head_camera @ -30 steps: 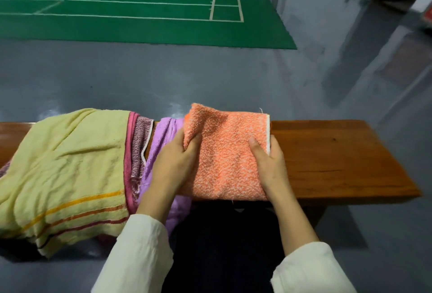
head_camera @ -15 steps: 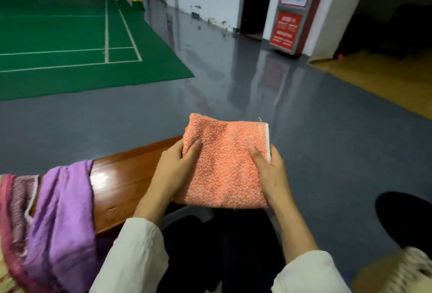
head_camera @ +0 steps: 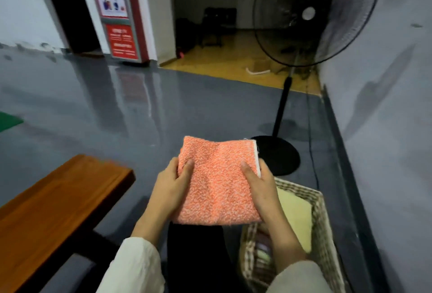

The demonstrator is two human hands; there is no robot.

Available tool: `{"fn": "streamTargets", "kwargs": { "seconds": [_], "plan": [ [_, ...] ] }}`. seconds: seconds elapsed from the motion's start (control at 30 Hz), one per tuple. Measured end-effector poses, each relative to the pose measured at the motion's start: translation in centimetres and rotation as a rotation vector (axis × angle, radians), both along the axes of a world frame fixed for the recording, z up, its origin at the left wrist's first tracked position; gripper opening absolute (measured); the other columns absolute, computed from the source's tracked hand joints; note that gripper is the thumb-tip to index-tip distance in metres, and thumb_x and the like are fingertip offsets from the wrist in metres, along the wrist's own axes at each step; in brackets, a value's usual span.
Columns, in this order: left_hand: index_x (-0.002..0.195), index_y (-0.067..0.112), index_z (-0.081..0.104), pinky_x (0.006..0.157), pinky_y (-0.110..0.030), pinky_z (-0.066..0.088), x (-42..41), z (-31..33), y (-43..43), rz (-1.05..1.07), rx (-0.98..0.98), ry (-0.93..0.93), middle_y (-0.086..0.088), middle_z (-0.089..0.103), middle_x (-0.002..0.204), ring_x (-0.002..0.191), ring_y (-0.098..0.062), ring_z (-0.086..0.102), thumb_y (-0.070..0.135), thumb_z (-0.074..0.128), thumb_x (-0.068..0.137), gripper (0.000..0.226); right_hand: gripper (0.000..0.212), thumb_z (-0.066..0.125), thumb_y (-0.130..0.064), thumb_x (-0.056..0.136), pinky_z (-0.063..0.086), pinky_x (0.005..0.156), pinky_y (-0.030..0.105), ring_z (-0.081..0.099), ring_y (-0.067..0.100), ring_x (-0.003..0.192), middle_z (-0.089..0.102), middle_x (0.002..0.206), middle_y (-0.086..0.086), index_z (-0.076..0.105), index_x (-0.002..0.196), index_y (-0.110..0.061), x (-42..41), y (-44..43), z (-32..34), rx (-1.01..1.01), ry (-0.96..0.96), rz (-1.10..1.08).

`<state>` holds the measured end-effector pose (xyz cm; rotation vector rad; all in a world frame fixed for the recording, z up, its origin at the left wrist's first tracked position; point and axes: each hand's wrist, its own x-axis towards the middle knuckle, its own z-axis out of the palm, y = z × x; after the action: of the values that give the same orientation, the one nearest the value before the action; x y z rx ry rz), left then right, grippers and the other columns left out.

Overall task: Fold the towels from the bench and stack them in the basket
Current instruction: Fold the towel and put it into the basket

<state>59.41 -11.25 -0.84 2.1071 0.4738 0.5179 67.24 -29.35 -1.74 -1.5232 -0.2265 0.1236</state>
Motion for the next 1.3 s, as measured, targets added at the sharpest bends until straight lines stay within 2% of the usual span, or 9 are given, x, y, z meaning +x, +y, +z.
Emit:
{"fn": "streamTargets", "kwargs": {
  "seconds": [0.07,0.23,0.4,0.6,0.7,0.93,1.03,1.2,1.3],
  "plan": [
    [0.093,0.015,0.055,0.062,-0.022,0.036,1.8,-0.8,-2.2,-0.071,0.007,0.021,0.006,0.062,0.088,0.082,-0.012,0.056,0.041,0.045,0.098,0.029,0.006,0.058,-0.027,0.094,0.053,0.083,0.038,0.067,0.014,0.091,0.069,0.1,-0.005,0.059,0.1,-0.03,0.3,-2.9,-0.6,-0.003,0.024,-0.05],
    [0.094,0.009,0.053,0.067,-0.033,0.036,5.0,-2.9,-7.1,-0.207,0.033,0.067,-0.003,0.063,0.088,0.083,-0.022,0.057,0.035,0.044,0.099,0.029,0.018,0.057,-0.029,0.094,0.055,0.078,0.035,0.068,0.016,0.09,0.07,0.101,-0.002,0.059,0.112,-0.025,0.7,-8.8,-2.6,0.026,0.09,-0.164],
    [0.093,0.01,0.048,0.066,-0.035,0.036,7.8,-4.9,-11.5,-0.325,0.043,0.116,-0.005,0.061,0.087,0.081,-0.022,0.057,0.041,0.042,0.098,0.033,0.008,0.056,-0.027,0.095,0.055,0.07,0.032,0.067,0.015,0.083,0.069,0.093,-0.003,0.06,0.102,-0.025,1.4,-13.4,-5.2,-0.012,0.123,-0.316],
    [0.095,0.015,0.047,0.058,-0.024,0.035,10.7,-7.7,-15.4,-0.409,0.027,0.209,0.005,0.058,0.083,0.074,-0.006,0.054,0.045,0.042,0.097,0.031,0.037,0.055,-0.035,0.095,0.05,0.075,0.035,0.062,0.016,0.093,0.064,0.105,-0.001,0.051,0.125,-0.014,2.9,-17.3,-8.9,-0.154,0.173,-0.435],
    [0.101,0.02,0.046,0.062,-0.031,0.035,12.5,-9.2,-16.7,-0.452,0.042,0.264,0.004,0.058,0.088,0.078,-0.013,0.055,0.042,0.044,0.097,0.023,0.036,0.053,-0.034,0.096,0.043,0.065,0.026,0.06,0.009,0.088,0.061,0.1,-0.007,0.049,0.127,-0.016,3.9,-18.3,-10.4,-0.15,0.189,-0.448],
    [0.12,0.014,0.048,0.074,-0.033,0.042,16.1,-12.8,-17.9,-0.467,0.066,0.38,-0.007,0.062,0.106,0.094,-0.025,0.058,0.039,0.045,0.098,0.033,0.056,0.057,-0.05,0.088,0.048,0.084,0.037,0.059,0.012,0.103,0.06,0.121,-0.005,0.043,0.138,-0.027,7.1,-19.6,-13.8,-0.173,0.274,-0.425],
    [0.12,0.012,0.047,0.078,-0.037,0.046,17.5,-13.9,-18.1,-0.462,0.088,0.414,-0.012,0.063,0.109,0.096,-0.03,0.059,0.039,0.044,0.098,0.034,0.058,0.057,-0.055,0.085,0.05,0.089,0.043,0.061,0.017,0.104,0.062,0.121,-0.002,0.046,0.135,-0.026,8.5,-19.8,-15.3,-0.199,0.309,-0.441],
    [0.116,0.011,0.049,0.07,-0.034,0.038,19.6,-15.4,-18.1,-0.424,0.094,0.412,-0.014,0.063,0.105,0.093,-0.032,0.059,0.037,0.045,0.098,0.032,0.06,0.06,-0.058,0.084,0.05,0.09,0.042,0.062,0.018,0.104,0.064,0.118,-0.001,0.049,0.133,-0.026,10.9,-19.8,-17.0,-0.254,0.329,-0.454],
    [0.116,0.009,0.05,0.077,-0.038,0.045,20.5,-16.5,-17.7,-0.416,0.085,0.434,-0.015,0.063,0.108,0.098,-0.034,0.059,0.04,0.048,0.097,0.036,0.063,0.055,-0.061,0.085,0.046,0.098,0.047,0.058,0.022,0.112,0.059,0.128,0.002,0.047,0.137,-0.025,12.3,-19.8,-17.5,-0.386,0.321,-0.403]
  ]
}}
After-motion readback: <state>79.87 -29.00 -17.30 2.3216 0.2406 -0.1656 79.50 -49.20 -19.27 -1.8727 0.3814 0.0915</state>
